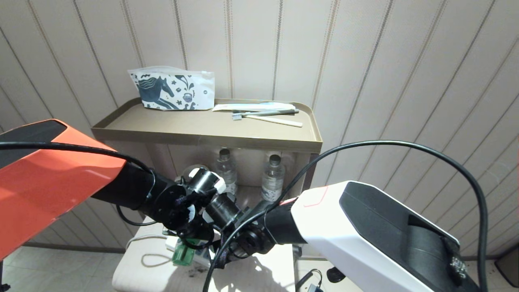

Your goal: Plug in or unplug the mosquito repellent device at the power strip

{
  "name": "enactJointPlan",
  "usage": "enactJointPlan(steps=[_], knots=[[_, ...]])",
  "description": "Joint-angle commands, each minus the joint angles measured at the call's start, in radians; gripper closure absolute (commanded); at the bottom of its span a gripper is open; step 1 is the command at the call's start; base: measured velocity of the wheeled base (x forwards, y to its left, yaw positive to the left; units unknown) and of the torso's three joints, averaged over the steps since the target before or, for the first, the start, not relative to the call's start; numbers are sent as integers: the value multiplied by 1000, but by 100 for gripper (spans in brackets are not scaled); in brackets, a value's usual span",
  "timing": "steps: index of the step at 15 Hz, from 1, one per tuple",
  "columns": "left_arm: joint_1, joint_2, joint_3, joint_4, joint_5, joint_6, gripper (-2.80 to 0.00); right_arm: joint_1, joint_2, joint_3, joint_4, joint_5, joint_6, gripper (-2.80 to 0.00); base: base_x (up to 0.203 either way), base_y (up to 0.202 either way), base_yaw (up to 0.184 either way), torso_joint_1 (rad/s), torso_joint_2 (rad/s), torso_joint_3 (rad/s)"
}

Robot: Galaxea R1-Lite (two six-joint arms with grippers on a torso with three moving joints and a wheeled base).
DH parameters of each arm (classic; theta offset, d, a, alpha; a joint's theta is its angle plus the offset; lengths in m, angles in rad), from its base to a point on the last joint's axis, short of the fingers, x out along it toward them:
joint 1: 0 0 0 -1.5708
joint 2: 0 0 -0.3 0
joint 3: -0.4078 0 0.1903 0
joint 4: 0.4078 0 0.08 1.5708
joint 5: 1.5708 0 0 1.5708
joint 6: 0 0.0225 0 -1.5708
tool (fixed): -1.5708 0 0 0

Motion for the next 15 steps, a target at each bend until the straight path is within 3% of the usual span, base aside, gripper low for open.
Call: enactJointPlan(steps=[1,6,8,15], knots=[[3,-9,6,3,3,-3,0,0,5,-1,3,-1,4,0,0,0,0,0,0,0],[33,-85,11,11,7,7,0,-5,-25,11,3,-29,4,0,0,0,0,0,0,0],[45,-111,50,12,8,6,0,-8,-64,16,3,-68,4,0,0,0,0,0,0,0],[65,-204,153,6,9,0,0,-19,-194,76,-2,-95,2,0,0,0,0,0,0,0]])
